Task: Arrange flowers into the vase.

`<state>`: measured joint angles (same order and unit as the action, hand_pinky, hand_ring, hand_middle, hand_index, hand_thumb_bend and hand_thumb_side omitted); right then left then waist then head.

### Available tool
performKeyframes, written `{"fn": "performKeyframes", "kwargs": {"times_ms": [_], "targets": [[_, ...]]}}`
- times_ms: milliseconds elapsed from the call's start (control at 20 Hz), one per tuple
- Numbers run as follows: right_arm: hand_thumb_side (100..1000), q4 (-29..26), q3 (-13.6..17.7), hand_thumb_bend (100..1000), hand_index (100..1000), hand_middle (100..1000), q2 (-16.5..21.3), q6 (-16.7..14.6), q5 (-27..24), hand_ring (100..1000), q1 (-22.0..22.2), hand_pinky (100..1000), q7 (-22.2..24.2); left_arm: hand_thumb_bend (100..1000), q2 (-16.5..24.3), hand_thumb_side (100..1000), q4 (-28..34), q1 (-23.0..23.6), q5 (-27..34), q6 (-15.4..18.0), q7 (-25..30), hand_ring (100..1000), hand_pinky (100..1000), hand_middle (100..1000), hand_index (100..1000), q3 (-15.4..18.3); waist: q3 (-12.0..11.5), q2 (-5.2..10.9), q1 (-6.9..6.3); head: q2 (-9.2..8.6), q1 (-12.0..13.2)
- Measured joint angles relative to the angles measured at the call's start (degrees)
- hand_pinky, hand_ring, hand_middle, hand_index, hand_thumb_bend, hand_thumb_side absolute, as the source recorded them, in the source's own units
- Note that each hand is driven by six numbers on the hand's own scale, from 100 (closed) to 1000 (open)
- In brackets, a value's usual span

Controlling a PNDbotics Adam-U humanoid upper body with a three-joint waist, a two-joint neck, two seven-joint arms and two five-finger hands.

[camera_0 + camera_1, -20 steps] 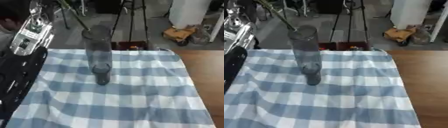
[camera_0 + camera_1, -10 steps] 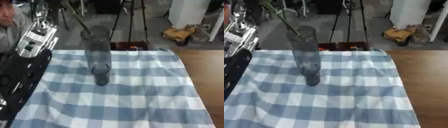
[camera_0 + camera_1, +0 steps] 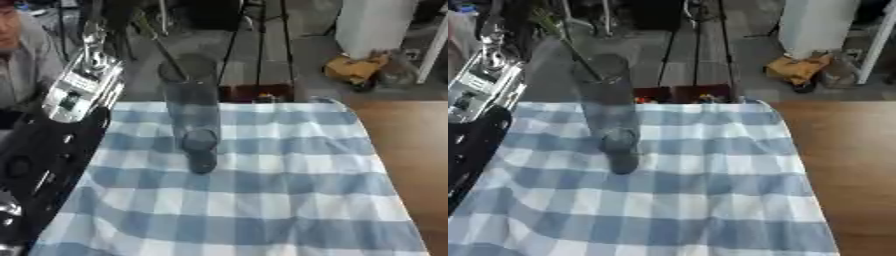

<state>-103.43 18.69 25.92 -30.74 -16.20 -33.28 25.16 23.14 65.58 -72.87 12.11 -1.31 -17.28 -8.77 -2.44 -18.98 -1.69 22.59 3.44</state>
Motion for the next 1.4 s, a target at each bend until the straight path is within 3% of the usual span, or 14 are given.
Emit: {"fn": "performKeyframes", "kwargs": {"times_ms": [800, 1100, 1400], "targets": [[1000, 0.0, 0.02, 100, 793, 765, -0.14, 0.01, 0.0, 779, -0.04, 675, 0.03, 100, -0.48, 593, -1.09, 0.03, -1.2, -0.55, 2.21, 100, 100, 100, 207, -0.54, 0.25, -0.14, 0.02, -0.04, 0.0], [1000, -0.01, 0.02, 100, 793, 764, -0.41, 0.05, 0.0, 779, -0.04, 674, 0.06, 100, -0.48, 561, -2.0, 0.08, -3.42, -1.91, 3.64, 100, 100, 100, 216, -0.74, 0.25, -0.17, -0.04, -0.04, -0.03], [1000, -0.03, 0.04, 100, 792, 765, -0.43, 0.27, 0.0, 780, -0.04, 674, 0.25, 100, -0.48, 590, -2.63, 0.31, -6.67, -2.43, 4.87, 100, 100, 100, 255, -0.9, 0.22, -0.32, -0.22, -0.04, -0.05]]}}
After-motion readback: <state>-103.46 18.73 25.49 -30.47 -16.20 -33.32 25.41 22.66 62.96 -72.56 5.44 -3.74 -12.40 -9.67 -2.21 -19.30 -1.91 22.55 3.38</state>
